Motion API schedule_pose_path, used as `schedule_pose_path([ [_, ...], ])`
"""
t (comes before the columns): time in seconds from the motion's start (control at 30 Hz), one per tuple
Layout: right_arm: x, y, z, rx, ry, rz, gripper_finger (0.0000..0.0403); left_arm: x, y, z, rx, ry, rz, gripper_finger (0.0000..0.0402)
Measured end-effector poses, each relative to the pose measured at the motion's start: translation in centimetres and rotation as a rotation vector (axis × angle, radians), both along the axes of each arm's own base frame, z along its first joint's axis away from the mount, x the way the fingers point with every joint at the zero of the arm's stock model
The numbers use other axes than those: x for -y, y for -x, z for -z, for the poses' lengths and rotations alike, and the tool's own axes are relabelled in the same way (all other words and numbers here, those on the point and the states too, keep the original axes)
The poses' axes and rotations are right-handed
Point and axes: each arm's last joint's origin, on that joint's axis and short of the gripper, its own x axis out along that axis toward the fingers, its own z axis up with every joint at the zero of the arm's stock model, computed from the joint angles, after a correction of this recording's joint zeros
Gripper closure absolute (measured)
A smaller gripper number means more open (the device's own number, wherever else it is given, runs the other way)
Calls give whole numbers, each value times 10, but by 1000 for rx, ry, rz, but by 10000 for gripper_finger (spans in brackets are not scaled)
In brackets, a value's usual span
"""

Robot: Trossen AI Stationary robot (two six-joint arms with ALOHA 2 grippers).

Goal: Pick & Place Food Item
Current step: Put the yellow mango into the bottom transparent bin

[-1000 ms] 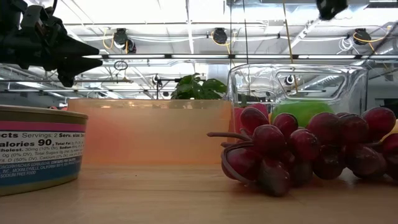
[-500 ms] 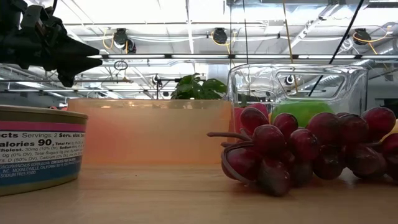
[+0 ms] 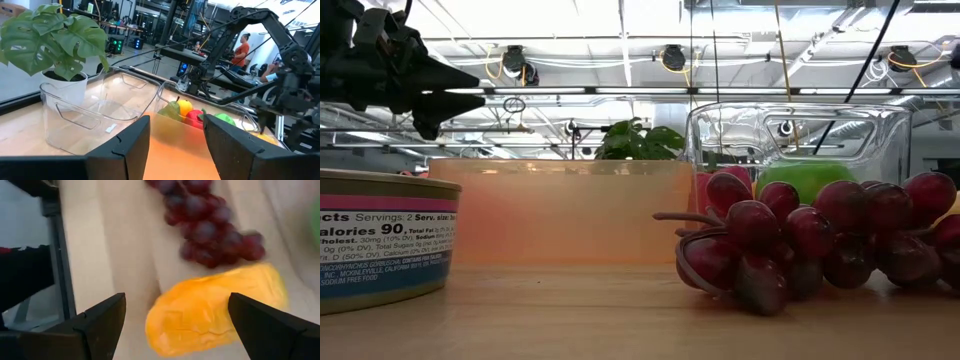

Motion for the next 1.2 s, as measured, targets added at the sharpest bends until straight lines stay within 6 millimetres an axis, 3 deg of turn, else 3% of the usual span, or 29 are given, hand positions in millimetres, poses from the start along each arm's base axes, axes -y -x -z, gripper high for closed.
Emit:
schedule_pose_path([
  [0.13, -9, -6, 3, 18, -73, -57, 69, 0, 0, 0, 0, 0, 0, 193],
  [0.23, -6, -2, 3, -41, -88, -13, 69, 0, 0, 0, 0, 0, 0, 195],
  [0.47, 23, 36, -7, -336, 50, 231, 69, 0, 0, 0, -1, 0, 0, 212],
  [0.63, 36, 58, -24, -414, 111, 348, 69, 0, 0, 0, -1, 0, 0, 225],
  [0.77, 33, 62, -37, -319, 68, 302, 69, 0, 0, 0, -1, 0, 0, 234],
  [0.9, 35, 62, -38, -254, 155, 207, 69, 0, 0, 0, -1, 0, 0, 240],
  [1.2, 53, 51, -20, -215, 333, 16, 69, 0, 0, 0, 0, 0, 0, 231],
])
